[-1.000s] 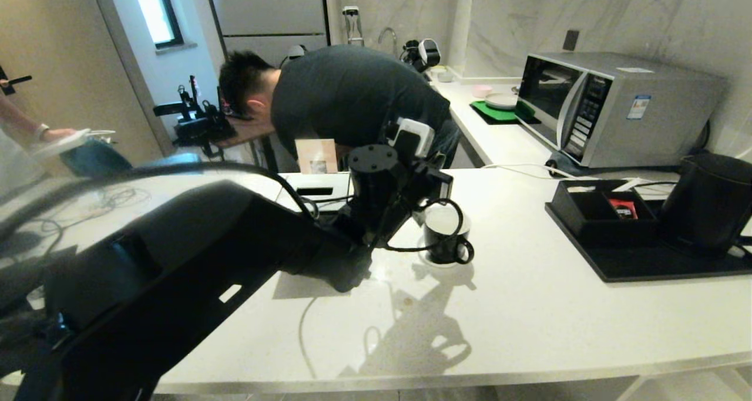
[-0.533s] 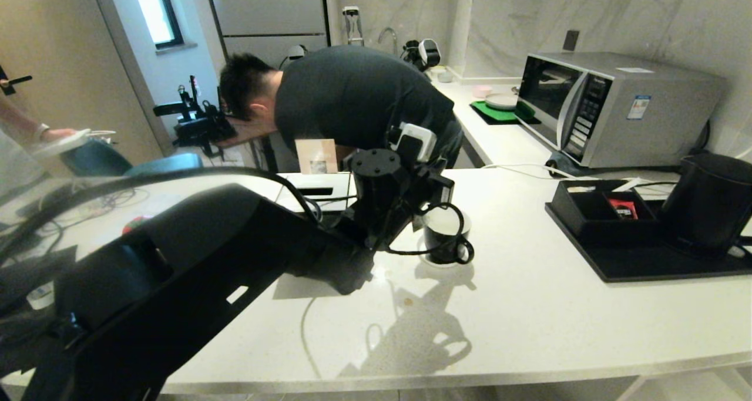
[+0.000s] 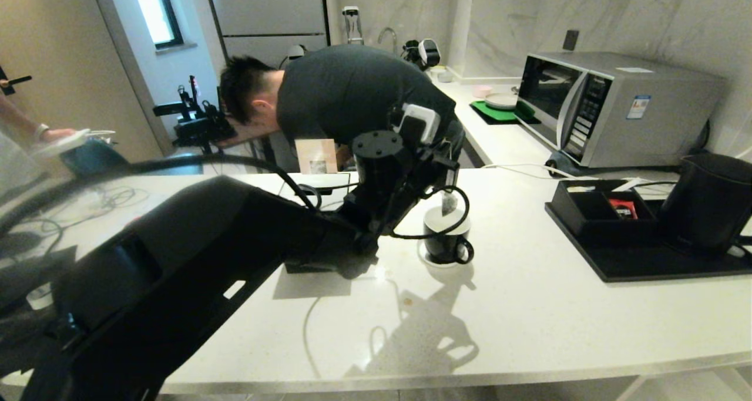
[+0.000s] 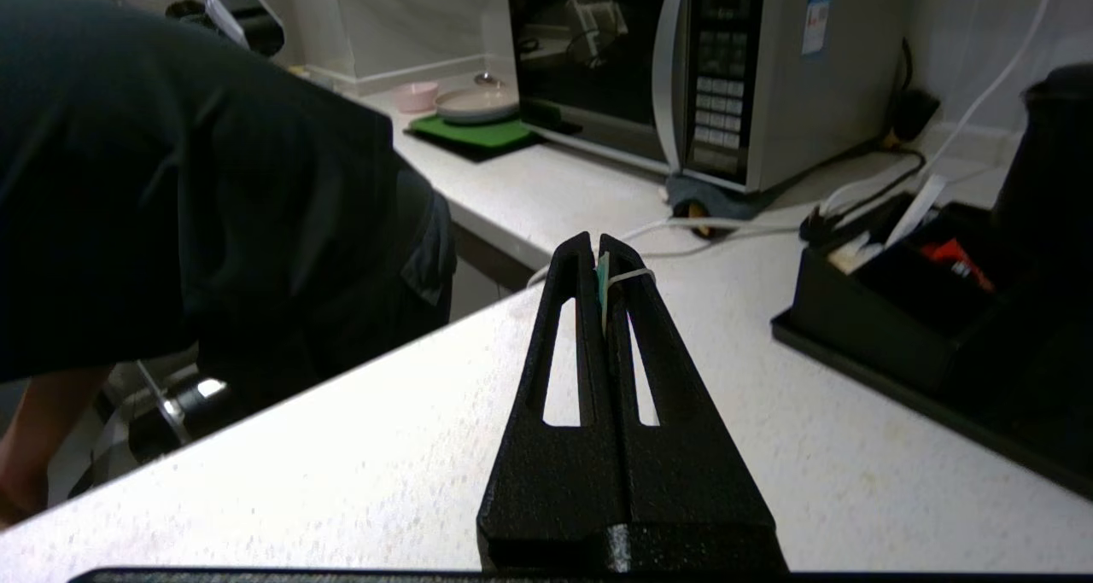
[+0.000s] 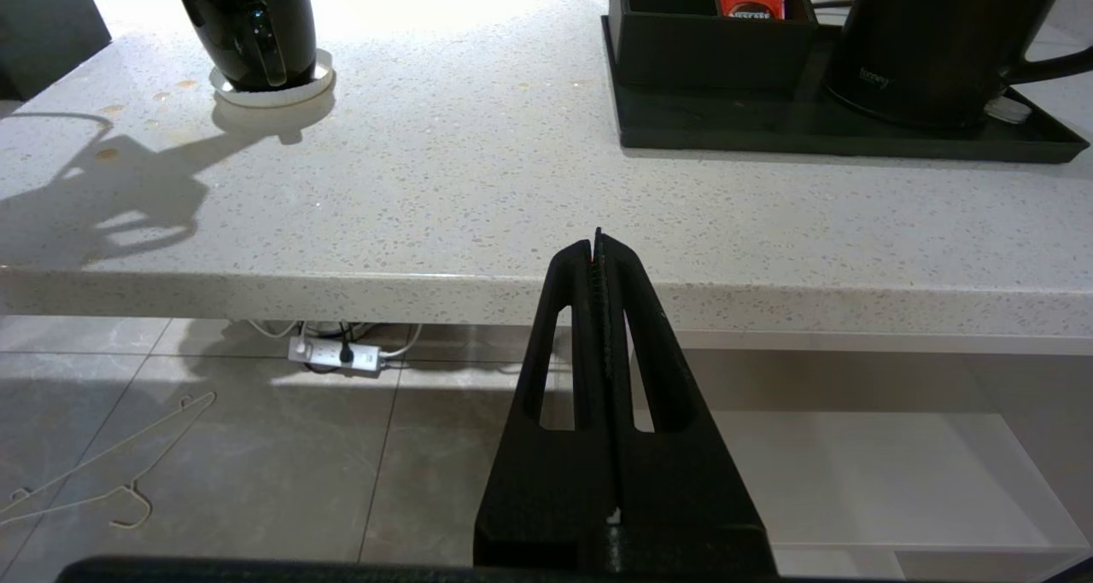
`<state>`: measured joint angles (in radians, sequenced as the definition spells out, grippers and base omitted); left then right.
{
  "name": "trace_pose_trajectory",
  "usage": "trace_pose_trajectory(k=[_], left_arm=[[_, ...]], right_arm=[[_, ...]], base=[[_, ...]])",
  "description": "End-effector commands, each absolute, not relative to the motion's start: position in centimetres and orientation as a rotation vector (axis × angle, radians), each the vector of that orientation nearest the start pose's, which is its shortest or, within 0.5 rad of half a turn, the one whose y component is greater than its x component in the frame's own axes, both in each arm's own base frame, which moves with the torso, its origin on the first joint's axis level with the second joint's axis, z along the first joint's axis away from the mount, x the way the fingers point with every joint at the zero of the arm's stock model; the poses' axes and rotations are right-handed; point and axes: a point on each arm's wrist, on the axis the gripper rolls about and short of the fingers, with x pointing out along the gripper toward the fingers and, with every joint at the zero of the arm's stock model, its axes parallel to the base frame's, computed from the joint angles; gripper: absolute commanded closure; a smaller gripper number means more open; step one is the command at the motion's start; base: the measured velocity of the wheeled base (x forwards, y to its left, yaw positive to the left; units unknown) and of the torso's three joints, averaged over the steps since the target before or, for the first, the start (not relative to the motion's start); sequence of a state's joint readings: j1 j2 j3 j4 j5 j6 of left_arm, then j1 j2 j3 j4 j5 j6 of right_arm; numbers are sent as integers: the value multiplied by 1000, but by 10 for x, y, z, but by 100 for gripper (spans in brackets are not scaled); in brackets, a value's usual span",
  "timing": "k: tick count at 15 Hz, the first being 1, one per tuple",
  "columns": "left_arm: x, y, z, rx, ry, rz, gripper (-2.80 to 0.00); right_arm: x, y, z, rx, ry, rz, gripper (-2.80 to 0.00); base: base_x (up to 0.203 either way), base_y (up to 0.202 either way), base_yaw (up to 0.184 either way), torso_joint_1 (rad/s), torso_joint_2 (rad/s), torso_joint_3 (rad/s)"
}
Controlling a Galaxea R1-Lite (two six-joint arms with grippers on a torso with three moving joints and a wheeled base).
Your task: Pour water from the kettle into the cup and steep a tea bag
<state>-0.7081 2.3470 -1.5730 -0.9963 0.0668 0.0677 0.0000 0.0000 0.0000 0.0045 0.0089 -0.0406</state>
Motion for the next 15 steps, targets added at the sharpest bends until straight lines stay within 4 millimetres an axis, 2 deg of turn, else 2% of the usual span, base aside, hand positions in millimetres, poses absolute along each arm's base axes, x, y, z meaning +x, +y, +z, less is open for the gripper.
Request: trace_pose_trajectory(k=[1, 15], left_arm=[[373, -318, 186, -37, -270, -630, 0], [373, -331, 159, -18, -219, -651, 0]], right_arm=[[-23, 0, 75, -41, 5, 9, 0], [-23, 0, 75, -41, 5, 9, 0]], base=[[0, 0, 0, 0, 0, 0], [0, 0, 0, 0, 0, 0]])
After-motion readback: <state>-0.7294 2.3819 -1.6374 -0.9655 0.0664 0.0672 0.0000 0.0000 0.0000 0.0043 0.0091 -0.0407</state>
